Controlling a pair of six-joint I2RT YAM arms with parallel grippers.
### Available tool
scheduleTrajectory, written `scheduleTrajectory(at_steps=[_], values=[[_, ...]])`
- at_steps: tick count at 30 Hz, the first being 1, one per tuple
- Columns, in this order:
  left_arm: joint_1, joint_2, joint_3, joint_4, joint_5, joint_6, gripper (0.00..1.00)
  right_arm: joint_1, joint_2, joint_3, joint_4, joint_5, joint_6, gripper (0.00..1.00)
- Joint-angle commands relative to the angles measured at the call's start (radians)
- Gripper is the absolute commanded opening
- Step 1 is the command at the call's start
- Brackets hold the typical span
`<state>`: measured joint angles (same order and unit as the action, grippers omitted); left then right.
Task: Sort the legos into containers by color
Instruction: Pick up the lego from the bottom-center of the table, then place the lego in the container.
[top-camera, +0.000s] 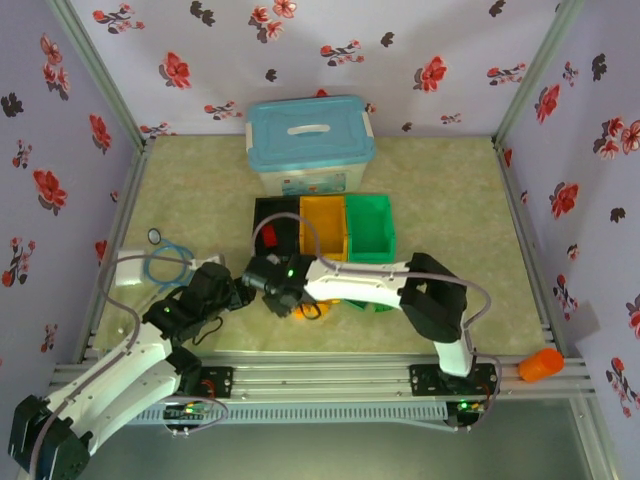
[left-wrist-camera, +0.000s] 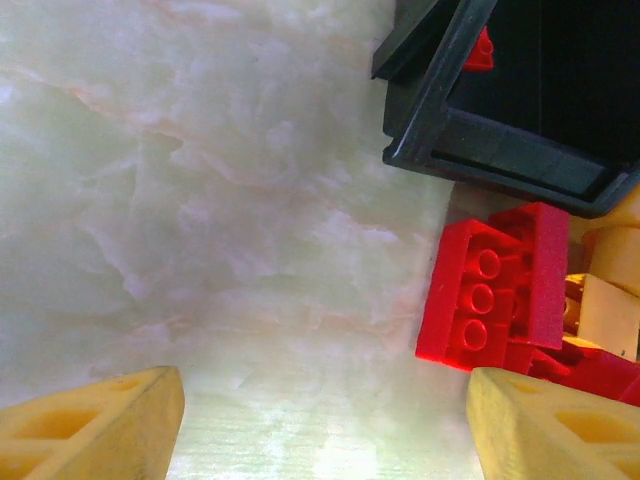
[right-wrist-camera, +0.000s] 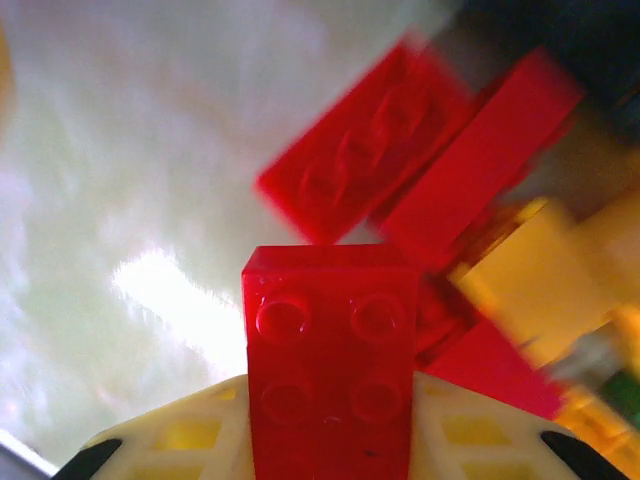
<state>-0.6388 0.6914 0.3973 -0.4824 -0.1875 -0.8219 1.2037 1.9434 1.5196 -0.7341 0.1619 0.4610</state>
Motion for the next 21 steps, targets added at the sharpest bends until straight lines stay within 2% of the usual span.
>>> scheduleTrajectory(at_steps=[1,13,17,18,19,21], values=[[-0.005,-0.022,0.021,-0.047,-0.018,0.007,0.75,-0.082,-0.041,0.11,-0.033,0.034,-0.085,0.28],[-0.067,-0.08,-0.005,-0.06,-0.016,-0.021,0.75,-0.249,0.167,0.373,-0.055,-0.062,-0.127,0.28],[-0.096,-0.079,-0.013,-0.045,-0.015,-0.029,0.75,-0.272,0.231,0.461,-0.084,-0.05,-0.119,0.33],[-0.103,-0.079,-0.014,-0.041,-0.015,-0.031,0.75,-0.274,0.242,0.481,-0.095,-0.042,-0.119,0.37],[-0.109,-0.078,-0.014,-0.036,-0.015,-0.029,0.75,-0.276,0.247,0.5,-0.107,-0.035,-0.119,0.46],[-0.118,-0.075,-0.014,-0.024,-0.012,-0.026,0.75,-0.272,0.24,0.526,-0.127,-0.031,-0.118,0.7]])
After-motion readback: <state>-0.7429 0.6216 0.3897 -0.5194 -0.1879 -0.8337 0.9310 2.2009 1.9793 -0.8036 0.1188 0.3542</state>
